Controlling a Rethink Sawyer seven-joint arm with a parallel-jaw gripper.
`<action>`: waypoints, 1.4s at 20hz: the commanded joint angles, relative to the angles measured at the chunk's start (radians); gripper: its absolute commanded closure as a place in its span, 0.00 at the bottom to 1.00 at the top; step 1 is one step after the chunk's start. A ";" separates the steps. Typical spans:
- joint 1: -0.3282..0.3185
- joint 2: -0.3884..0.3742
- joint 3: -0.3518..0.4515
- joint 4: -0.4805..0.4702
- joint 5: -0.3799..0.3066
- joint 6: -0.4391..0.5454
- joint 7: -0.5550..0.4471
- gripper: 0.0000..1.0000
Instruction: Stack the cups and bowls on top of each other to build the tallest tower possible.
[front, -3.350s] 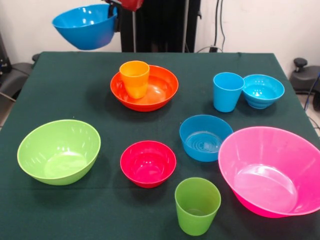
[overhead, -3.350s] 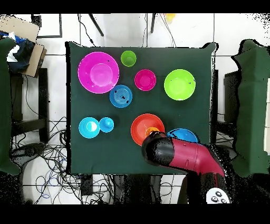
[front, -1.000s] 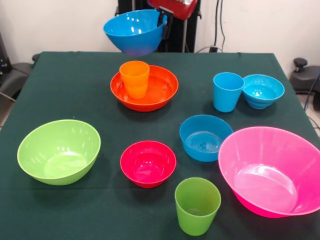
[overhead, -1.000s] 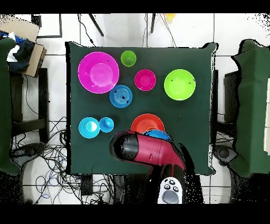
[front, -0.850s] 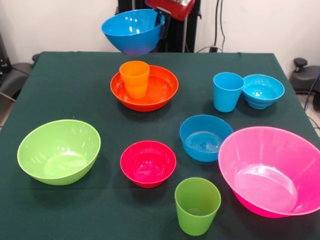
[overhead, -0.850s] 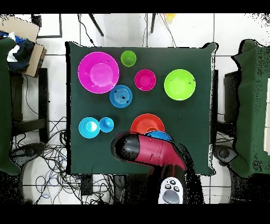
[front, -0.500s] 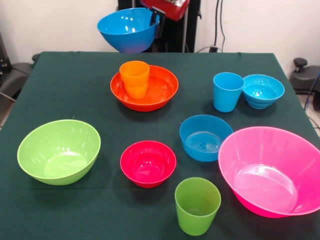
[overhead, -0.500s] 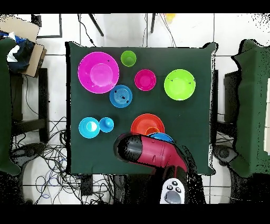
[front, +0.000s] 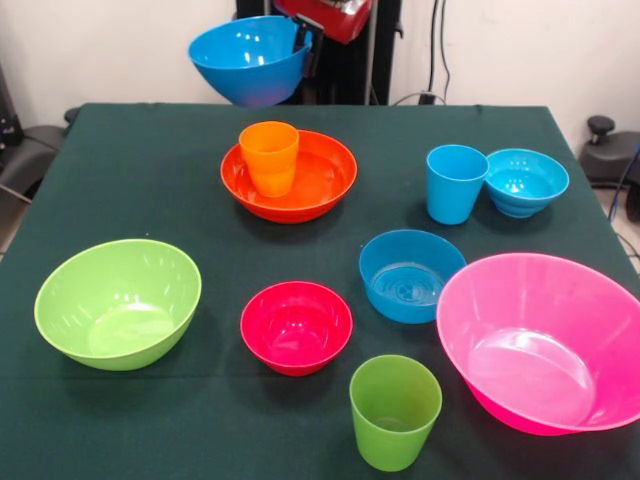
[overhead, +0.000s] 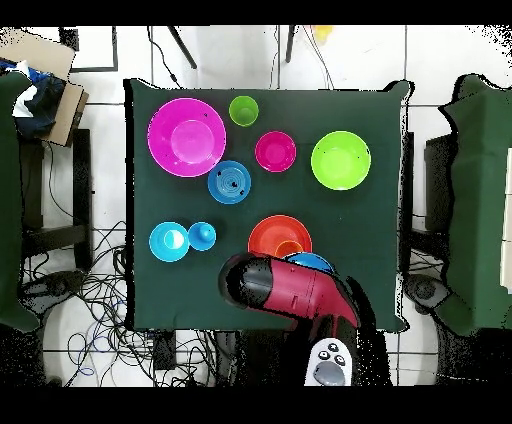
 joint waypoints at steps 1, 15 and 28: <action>-0.004 0.018 0.043 0.026 0.018 -0.046 0.147 1.00; -0.025 0.035 0.051 -0.098 0.002 0.049 0.081 1.00; -0.015 0.099 0.057 -0.180 0.011 0.035 0.104 1.00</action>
